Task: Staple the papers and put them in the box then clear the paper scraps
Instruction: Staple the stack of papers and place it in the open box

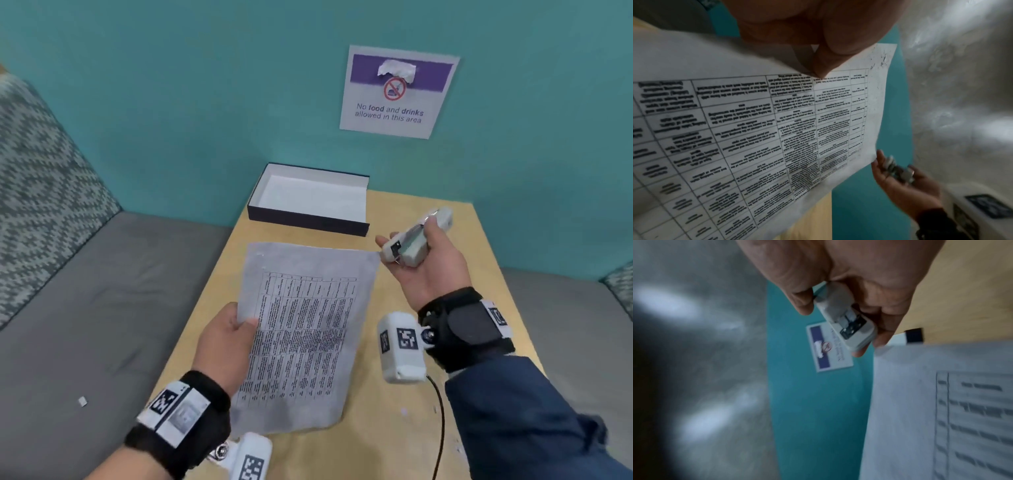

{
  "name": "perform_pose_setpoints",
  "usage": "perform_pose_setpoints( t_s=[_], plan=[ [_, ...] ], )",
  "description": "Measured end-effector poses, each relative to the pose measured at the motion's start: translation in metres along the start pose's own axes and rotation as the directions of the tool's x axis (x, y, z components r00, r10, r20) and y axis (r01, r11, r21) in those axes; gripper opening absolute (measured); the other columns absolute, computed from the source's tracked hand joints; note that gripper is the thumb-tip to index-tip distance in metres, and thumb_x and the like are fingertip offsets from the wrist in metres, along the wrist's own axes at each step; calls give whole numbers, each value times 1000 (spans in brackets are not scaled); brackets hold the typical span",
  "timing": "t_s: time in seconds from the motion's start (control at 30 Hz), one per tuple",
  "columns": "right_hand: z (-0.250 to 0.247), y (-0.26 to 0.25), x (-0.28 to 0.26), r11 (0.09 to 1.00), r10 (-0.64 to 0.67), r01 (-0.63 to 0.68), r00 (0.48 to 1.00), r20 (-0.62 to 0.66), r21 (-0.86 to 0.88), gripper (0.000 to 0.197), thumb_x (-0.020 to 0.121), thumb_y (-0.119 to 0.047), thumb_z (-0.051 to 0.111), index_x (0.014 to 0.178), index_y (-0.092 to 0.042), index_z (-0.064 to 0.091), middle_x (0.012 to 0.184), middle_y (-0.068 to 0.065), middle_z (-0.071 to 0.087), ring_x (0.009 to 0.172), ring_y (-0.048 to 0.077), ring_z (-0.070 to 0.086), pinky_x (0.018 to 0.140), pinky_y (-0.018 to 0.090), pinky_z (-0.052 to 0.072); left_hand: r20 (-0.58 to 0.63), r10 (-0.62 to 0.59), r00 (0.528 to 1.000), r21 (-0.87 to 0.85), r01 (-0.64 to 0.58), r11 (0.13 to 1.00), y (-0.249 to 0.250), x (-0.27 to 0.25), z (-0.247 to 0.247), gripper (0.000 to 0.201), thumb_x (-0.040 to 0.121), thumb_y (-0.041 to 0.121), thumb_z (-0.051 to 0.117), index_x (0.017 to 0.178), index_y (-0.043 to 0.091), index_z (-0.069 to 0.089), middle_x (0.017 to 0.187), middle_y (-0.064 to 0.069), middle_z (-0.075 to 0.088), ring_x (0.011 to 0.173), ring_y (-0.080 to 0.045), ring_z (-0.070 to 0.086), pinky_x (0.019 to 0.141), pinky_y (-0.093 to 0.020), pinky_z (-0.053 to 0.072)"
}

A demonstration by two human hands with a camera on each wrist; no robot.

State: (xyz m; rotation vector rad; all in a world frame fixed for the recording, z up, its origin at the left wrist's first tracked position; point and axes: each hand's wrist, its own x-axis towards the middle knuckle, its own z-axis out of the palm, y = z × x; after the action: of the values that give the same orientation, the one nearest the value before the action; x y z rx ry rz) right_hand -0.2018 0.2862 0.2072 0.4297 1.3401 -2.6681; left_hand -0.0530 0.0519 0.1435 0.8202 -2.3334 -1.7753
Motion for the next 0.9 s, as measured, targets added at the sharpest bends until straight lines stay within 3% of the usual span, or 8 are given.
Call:
perform_pose_setpoints(
  t_s=[0.07, 0.17, 0.2, 0.5, 0.63, 0.73, 0.83, 0.9],
  plan=[
    [20, 2, -21, 979, -130, 143, 987, 96, -148, 28, 97, -32, 50, 119, -15, 48, 110, 17, 62, 98, 30, 67, 89, 42, 54, 15, 7, 1000, 23, -7, 1000, 4, -3, 4, 16, 91, 14, 51, 84, 21, 62, 87, -14, 70, 83, -38, 66, 73, -47, 56],
    [45, 8, -46, 805, -289, 364, 930, 225, -469, 25, 97, -32, 49, 119, -21, 44, 117, 7, 64, 95, 10, 62, 71, 14, 51, 40, 28, 999, 53, -30, 998, 12, -8, 10, 12, 91, 12, 50, 88, 15, 61, 91, -18, 68, 72, -26, 62, 67, -36, 53],
    [52, 11, -53, 761, -304, 404, 913, 271, -507, 28, 97, -33, 49, 121, -21, 42, 117, 3, 63, 94, 4, 60, 68, 11, 49, 46, 38, 998, 66, -41, 997, 14, -10, 11, 11, 91, 12, 50, 91, 11, 61, 93, -20, 68, 70, -22, 58, 65, -34, 50],
    [84, 25, -67, 546, -237, 467, 882, 406, -696, 40, 94, -43, 51, 120, -13, 45, 111, 6, 61, 99, 18, 59, 85, 36, 51, 102, 62, 993, 134, -75, 988, 24, -17, 17, 12, 92, 13, 48, 88, 7, 58, 80, -14, 63, 62, -20, 51, 56, -27, 41],
    [86, 27, -67, 530, -205, 464, 882, 423, -710, 42, 90, -49, 52, 113, -14, 48, 108, 9, 62, 99, 22, 61, 90, 47, 52, 110, 44, 993, 138, -60, 989, 24, -17, 18, 14, 91, 12, 48, 84, 2, 52, 73, -11, 54, 60, -21, 46, 57, -30, 39],
    [90, 33, -67, 559, -223, 437, 898, 380, -705, 49, 82, -60, 53, 107, -17, 54, 106, 14, 65, 94, 24, 64, 89, 54, 52, 97, 60, 993, 144, -73, 987, 26, -19, 19, 18, 91, 11, 47, 73, 9, 43, 67, -7, 45, 58, -20, 41, 55, -29, 34],
    [96, 37, -64, 613, -287, 411, 912, 294, -675, 47, 79, -67, 49, 100, -26, 58, 97, 4, 67, 95, 28, 66, 87, 53, 53, 99, 99, 990, 171, -115, 979, 29, -22, 20, 21, 90, 11, 46, 71, 12, 40, 66, -6, 45, 58, -20, 41, 55, -29, 33],
    [100, 35, -65, 569, -371, 448, 888, 270, -690, 46, 85, -62, 45, 100, -21, 58, 88, -5, 64, 89, 20, 63, 86, 46, 53, 101, 132, 986, 198, -150, 969, 30, -24, 21, 22, 90, 13, 46, 70, 12, 39, 65, -5, 45, 59, -21, 41, 54, -29, 33]
  ],
)
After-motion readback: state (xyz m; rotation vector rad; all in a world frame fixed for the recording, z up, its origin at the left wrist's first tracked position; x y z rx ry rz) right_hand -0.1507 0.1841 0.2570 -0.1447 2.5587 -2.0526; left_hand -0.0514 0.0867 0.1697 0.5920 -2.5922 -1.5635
